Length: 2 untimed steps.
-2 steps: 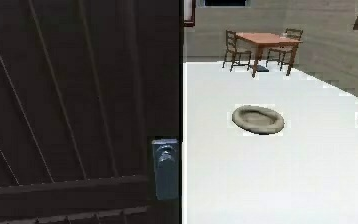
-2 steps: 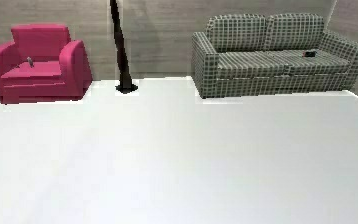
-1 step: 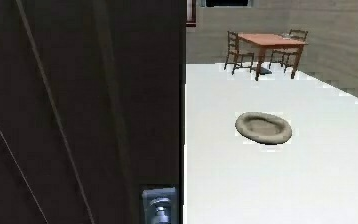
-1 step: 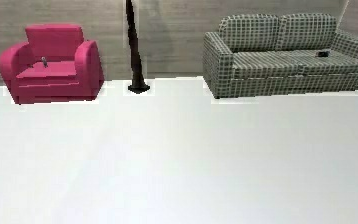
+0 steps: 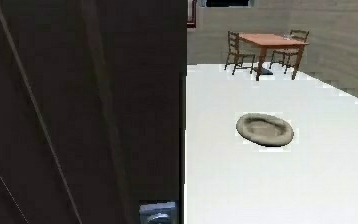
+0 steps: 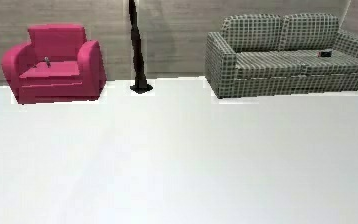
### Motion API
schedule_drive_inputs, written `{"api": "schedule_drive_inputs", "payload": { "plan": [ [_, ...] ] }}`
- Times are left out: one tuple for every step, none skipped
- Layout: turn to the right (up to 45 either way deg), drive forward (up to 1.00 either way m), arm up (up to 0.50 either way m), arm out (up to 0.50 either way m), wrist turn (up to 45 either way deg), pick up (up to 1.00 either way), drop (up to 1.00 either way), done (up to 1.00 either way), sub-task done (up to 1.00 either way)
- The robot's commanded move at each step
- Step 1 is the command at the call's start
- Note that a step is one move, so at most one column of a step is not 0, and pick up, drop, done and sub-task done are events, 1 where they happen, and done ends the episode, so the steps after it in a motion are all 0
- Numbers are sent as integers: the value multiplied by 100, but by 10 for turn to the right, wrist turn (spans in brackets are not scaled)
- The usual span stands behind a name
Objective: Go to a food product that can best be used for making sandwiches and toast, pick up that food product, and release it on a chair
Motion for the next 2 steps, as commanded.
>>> {"api": "schedule_drive_inputs", "payload": {
  "plan": [
    [450,0,0,0,0,0,0,0,0],
    [450,0,0,0,0,0,0,0,0]
  ]
}}
